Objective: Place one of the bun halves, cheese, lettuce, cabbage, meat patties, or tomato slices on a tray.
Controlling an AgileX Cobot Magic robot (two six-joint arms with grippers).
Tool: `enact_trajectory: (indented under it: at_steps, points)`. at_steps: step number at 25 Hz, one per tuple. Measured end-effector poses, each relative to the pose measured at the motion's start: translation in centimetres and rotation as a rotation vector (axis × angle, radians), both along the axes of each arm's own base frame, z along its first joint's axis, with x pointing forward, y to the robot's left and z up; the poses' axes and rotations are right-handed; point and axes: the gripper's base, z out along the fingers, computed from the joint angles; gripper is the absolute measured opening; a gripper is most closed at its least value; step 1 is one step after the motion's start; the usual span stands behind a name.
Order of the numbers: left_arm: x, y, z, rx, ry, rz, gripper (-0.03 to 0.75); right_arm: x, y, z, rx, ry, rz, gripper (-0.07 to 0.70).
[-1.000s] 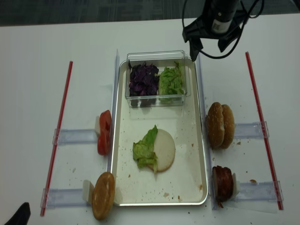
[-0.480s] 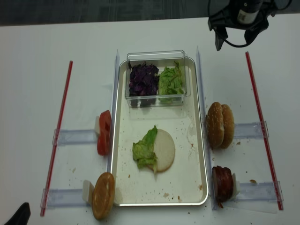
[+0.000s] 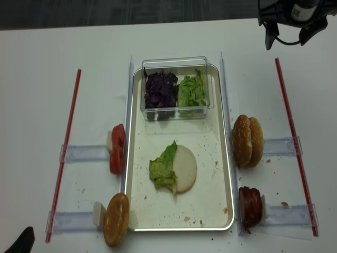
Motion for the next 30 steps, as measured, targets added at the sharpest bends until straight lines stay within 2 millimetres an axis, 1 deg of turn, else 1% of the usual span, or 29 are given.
enact_trajectory:
  at_steps: [2, 5, 14, 16, 18, 21, 23, 27, 30]
  points:
    - [0.0, 0.0, 0.0, 0.000, 0.000, 0.000, 0.510, 0.0, -0.9, 0.0, -0.006, 0.000, -0.019, 0.617]
    - [0.0, 0.0, 0.0, 0.000, 0.000, 0.000, 0.510, 0.0, -1.6, 0.0, -0.008, 0.000, -0.035, 0.601]
    - [0.0, 0.0, 0.0, 0.000, 0.000, 0.000, 0.510, 0.0, -1.9, 0.3, -0.008, -0.007, -0.042, 0.593]
    - [0.0, 0.0, 0.0, 0.000, 0.000, 0.000, 0.509, -0.3, -1.9, 1.0, -0.006, -0.024, -0.042, 0.593]
    - [0.0, 0.0, 0.0, 0.000, 0.000, 0.000, 0.510, -0.7, -1.8, 2.1, -0.001, -0.050, -0.041, 0.593]
    - [0.0, 0.0, 0.0, 0.000, 0.000, 0.000, 0.510, -2.2, -1.7, 3.2, 0.006, -0.060, -0.029, 0.593]
    - [0.0, 0.0, 0.0, 0.000, 0.000, 0.000, 0.510, -3.4, -1.7, 3.4, 0.004, -0.047, -0.019, 0.593]
    - [0.0, 0.0, 0.0, 0.000, 0.000, 0.000, 0.510, -6.7, -1.7, 3.6, 0.001, -0.014, -0.012, 0.593]
    - [0.0, 0.0, 0.0, 0.000, 0.000, 0.000, 0.510, -9.3, -1.8, 4.3, 0.000, -0.016, -0.011, 0.593]
